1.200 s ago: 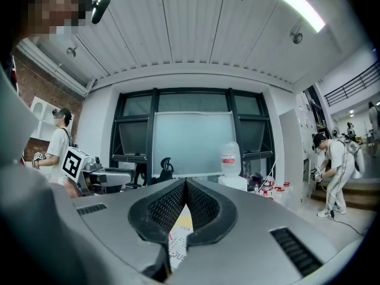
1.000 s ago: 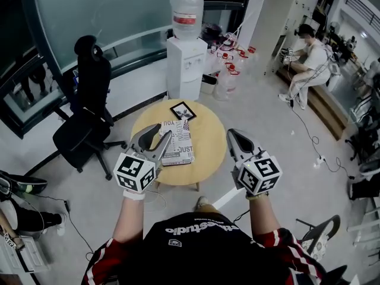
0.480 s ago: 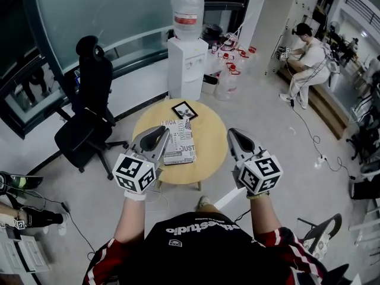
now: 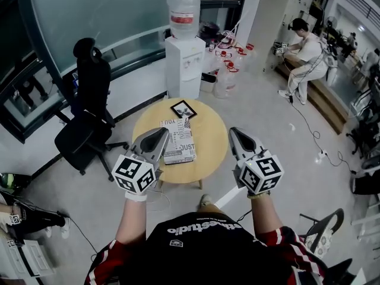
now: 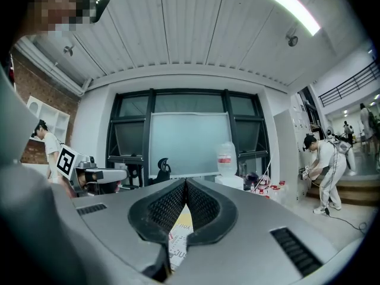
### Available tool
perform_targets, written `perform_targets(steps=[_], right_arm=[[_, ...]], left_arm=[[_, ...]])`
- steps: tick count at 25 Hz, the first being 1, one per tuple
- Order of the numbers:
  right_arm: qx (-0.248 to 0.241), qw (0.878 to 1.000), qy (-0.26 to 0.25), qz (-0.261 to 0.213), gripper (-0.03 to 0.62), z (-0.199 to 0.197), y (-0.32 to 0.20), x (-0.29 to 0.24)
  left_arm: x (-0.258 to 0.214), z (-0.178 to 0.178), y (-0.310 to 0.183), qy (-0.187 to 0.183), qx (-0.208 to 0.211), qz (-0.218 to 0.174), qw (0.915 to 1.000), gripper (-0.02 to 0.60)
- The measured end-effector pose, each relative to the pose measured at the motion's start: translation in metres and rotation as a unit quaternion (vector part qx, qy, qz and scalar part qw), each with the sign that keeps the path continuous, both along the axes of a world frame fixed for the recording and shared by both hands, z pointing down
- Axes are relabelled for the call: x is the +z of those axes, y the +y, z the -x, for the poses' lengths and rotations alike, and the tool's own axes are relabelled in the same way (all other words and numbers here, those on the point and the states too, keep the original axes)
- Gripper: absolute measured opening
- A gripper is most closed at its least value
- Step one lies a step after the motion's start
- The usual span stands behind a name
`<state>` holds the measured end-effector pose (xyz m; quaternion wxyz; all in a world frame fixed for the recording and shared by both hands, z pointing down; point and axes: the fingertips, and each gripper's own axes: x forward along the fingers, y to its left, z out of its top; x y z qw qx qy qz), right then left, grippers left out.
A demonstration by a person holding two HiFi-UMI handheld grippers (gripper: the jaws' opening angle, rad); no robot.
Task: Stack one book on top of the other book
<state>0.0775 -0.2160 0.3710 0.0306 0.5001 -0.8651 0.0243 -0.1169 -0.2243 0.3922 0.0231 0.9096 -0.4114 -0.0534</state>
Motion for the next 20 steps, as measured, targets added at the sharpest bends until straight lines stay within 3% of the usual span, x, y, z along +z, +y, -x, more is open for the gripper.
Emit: perform_targets(steps=[5,17,20], right_arm=[[0.011,1.0,0.004,-0.007,0.029,-0.004,0.003,-0.004],[0.012,1.0,0.012,-0.008,0.029,-0.004,0.009,-0.008],[0.009,1.0,0.004,-0.003,0.029,-0.004,0.011,-0.008]], left_arm=[[-0.002,-0.001,-0.001,0.018,0.001,0.006,0.9998,0.034],[0.003,-0.002,-0.003,0.019,0.005,0.01,0.9997,0.034],[0.003,-0.004,-0.002,0.037,0.012,0.018,0.9991,0.034]])
